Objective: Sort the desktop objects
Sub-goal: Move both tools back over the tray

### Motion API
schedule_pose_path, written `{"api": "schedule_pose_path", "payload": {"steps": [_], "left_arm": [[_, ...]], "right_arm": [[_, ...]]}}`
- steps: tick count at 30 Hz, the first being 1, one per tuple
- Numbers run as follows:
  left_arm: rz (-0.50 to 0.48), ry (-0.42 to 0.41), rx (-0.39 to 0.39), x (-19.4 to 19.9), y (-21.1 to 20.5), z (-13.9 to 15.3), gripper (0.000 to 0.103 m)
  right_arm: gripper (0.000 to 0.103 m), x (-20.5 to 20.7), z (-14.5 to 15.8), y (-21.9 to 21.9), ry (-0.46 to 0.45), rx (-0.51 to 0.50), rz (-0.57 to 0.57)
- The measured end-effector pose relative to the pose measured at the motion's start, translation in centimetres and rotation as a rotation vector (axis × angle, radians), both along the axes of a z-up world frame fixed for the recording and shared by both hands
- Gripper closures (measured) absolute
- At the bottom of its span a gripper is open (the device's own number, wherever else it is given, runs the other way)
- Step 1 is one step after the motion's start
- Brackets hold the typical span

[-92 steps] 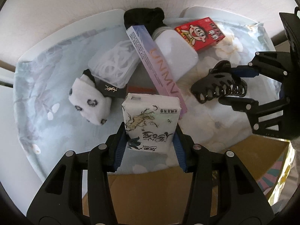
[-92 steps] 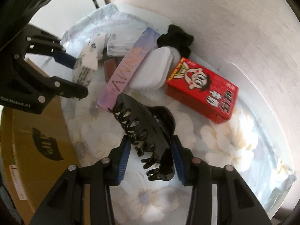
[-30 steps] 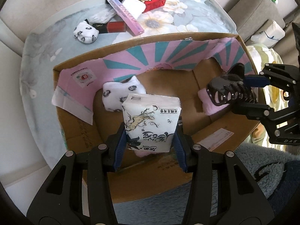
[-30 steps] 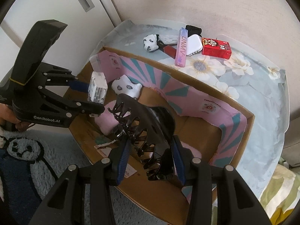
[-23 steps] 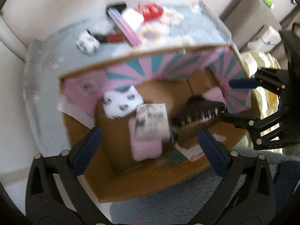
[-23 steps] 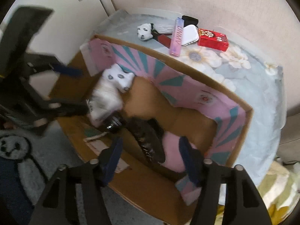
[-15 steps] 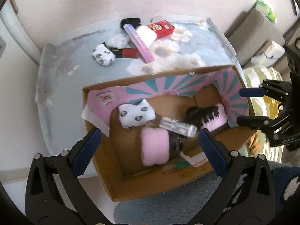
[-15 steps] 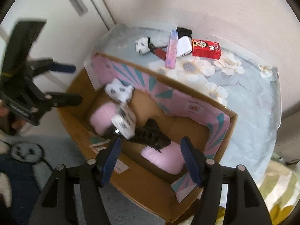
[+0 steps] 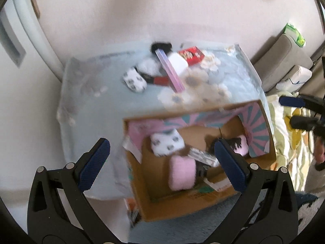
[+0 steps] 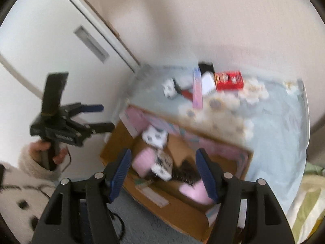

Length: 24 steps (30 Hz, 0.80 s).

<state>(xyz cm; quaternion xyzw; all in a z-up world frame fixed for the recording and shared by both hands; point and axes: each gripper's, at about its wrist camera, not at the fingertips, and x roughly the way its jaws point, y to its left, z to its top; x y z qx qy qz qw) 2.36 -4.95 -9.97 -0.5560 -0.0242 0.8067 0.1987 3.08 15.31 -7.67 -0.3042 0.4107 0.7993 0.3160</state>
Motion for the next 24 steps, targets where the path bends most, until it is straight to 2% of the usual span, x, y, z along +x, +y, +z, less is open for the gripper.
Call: {"api": "schedule_pose_path", "payload": {"steps": [3, 5, 11, 18, 24], "left_arm": [[-0.01, 0.056, -0.027, -1.9, -0.4, 1.4, 0.0], [-0.022, 0.091, -0.031, -3.5, -0.7, 2.0, 0.0], [-0.107, 0.095, -0.043, -8.7, -0.3, 1.2, 0.0], [-0.296, 0.09, -0.144, -12.8, 2.0, -4.5, 0.0], [-0.339, 0.01, -0.098, -15.5, 2.3, -10.4, 0.0]], "right_arm": [[0.041, -0.9, 1.0, 2.4, 0.058, -0.014, 0.01], [0.041, -1.6, 0.8, 3.9, 0.062, -0.034, 0.006], [0.041, -4.7, -2.5, 8.8, -0.067, -0.102, -0.004], [0.041, -7.0, -9.3, 14.3, -0.161, -0.254, -0.069], [0.041, -9.0, -14.7, 17.9, -0.237, -0.355, -0.079]]}}
